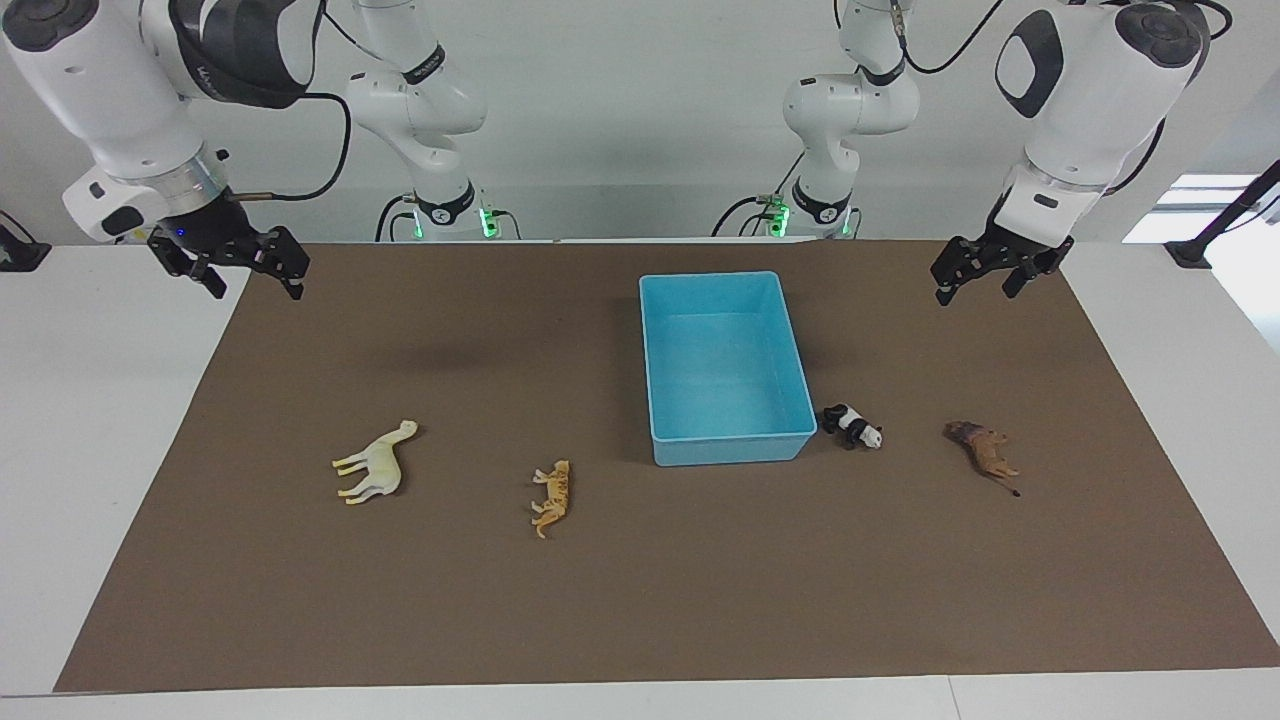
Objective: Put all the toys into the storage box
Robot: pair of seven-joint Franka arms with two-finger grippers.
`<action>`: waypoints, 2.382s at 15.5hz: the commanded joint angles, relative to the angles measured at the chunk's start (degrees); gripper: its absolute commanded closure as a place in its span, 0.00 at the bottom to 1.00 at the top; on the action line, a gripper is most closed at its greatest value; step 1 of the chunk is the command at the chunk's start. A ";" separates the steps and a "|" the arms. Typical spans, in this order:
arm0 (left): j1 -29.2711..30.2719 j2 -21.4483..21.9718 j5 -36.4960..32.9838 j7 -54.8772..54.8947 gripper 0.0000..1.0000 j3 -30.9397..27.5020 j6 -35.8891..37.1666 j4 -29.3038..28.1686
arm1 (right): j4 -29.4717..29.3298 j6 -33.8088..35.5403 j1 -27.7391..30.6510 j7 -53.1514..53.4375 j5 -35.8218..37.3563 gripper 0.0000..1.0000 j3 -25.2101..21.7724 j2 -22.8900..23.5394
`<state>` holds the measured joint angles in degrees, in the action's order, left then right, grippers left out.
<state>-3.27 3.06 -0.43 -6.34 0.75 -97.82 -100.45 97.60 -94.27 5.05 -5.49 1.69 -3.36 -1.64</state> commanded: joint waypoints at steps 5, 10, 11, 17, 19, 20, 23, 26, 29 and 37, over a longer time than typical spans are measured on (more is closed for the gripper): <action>0.89 2.22 0.60 0.36 0.00 0.30 6.22 -1.24 | 3.45 -2.31 -1.18 -1.27 0.86 0.00 0.82 -1.43; 0.54 2.22 0.60 -0.16 0.00 0.48 3.87 -0.63 | 17.52 -21.63 -2.85 -5.59 0.86 0.00 0.82 -2.23; 0.46 2.39 0.60 -1.30 0.00 0.48 2.47 -1.41 | 18.75 -24.10 -3.90 -5.76 0.86 0.00 0.82 -0.57; 0.54 -0.40 0.60 -19.04 0.00 0.48 -15.80 -11.78 | 24.90 -43.95 -4.09 -11.63 0.86 0.00 0.82 7.96; 0.63 -4.09 0.60 -27.89 0.00 0.48 -21.24 -11.79 | 25.18 -47.40 -4.08 -14.28 0.86 0.00 0.82 9.72; 0.20 -6.11 0.60 -35.34 0.00 0.48 -24.06 -11.70 | 25.18 -47.85 -4.17 -14.29 0.86 0.00 0.82 10.34; -1.30 -10.34 0.60 -54.69 0.00 0.57 -31.79 -11.35 | 25.09 -50.92 -4.17 -14.64 0.86 0.00 0.82 12.36; -1.65 -13.34 0.60 -65.20 0.00 0.66 -39.36 -13.53 | 24.74 -54.43 -4.35 -14.64 0.86 0.00 0.82 15.17; -1.57 -14.04 0.60 -68.96 0.00 0.66 -45.16 -16.88 | 23.78 -56.46 -5.66 -14.55 0.86 0.00 0.82 17.63; -3.94 -17.12 0.60 -70.31 0.00 0.48 -47.37 -20.57 | 23.42 -58.66 -5.84 -17.19 0.86 0.05 0.82 19.83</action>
<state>-6.55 -14.65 -0.37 -76.22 2.00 -144.20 -119.70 121.56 -151.15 -1.14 -21.00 1.69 -2.64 16.72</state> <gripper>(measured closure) 0.000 0.004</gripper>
